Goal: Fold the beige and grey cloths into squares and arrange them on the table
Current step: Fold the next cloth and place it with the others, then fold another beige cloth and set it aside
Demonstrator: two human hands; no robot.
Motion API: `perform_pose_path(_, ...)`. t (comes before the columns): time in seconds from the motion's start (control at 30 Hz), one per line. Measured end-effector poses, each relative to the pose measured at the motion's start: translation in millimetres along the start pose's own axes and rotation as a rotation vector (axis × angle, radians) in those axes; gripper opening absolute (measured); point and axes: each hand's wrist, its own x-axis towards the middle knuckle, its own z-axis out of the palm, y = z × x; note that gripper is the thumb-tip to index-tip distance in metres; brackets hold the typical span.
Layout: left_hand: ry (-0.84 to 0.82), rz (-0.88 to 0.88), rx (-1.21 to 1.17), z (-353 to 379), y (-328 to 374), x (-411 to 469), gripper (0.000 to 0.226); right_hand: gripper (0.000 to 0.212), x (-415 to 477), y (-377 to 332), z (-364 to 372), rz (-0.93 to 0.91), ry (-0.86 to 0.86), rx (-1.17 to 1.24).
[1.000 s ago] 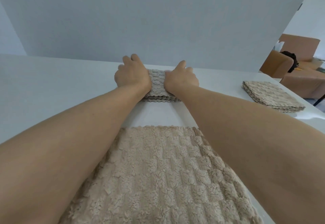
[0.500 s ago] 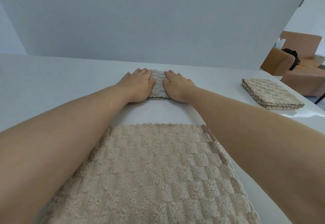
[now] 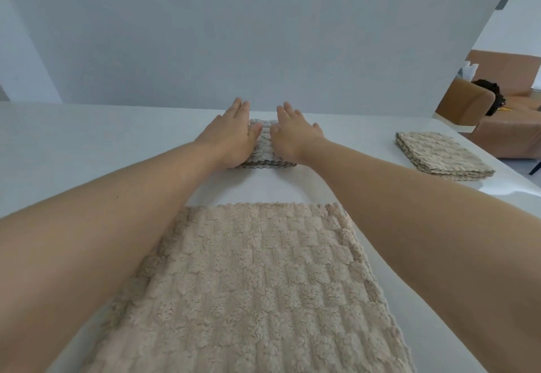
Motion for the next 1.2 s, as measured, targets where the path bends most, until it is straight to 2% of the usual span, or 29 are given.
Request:
perform_pose_path(0.13, -0.001, 0.083, 0.045, -19.7, 11.0, -32.8, 0.052, 0.056, -35.1, 2.6, -15.9, -0.074, 0.094, 0.111)
perform_pose_path(0.37, 0.054, 0.116, 0.014, -40.8, 28.0, -110.7, 0.022, 0.039, -112.3, 6.8, -36.0, -0.074, 0.171, 0.301)
perform_pose_path(0.67, 0.134, 0.040, -0.054, -49.8, 23.6, -190.2, 0.020, 0.029, -187.6, 24.5, -36.4, -0.094, 0.199, 0.367)
perform_pose_path(0.87, 0.220, -0.056, -0.043, -47.6, 2.6, -215.9, 0.019, 0.031, -206.6, 32.2, -20.9, -0.028, 0.203, 0.313)
perform_pose_path(1.0, 0.290, -0.128, -0.005, -42.3, -16.7, -225.4, 0.019, 0.032, -209.5, 39.4, -6.9, 0.029, 0.283, 0.322)
perform_pose_path(1.2, 0.268, -0.146, 0.036, -29.5, -27.6, -227.7, 0.021, 0.032, -212.6, 52.4, 4.3, 0.098, 0.372, 0.360)
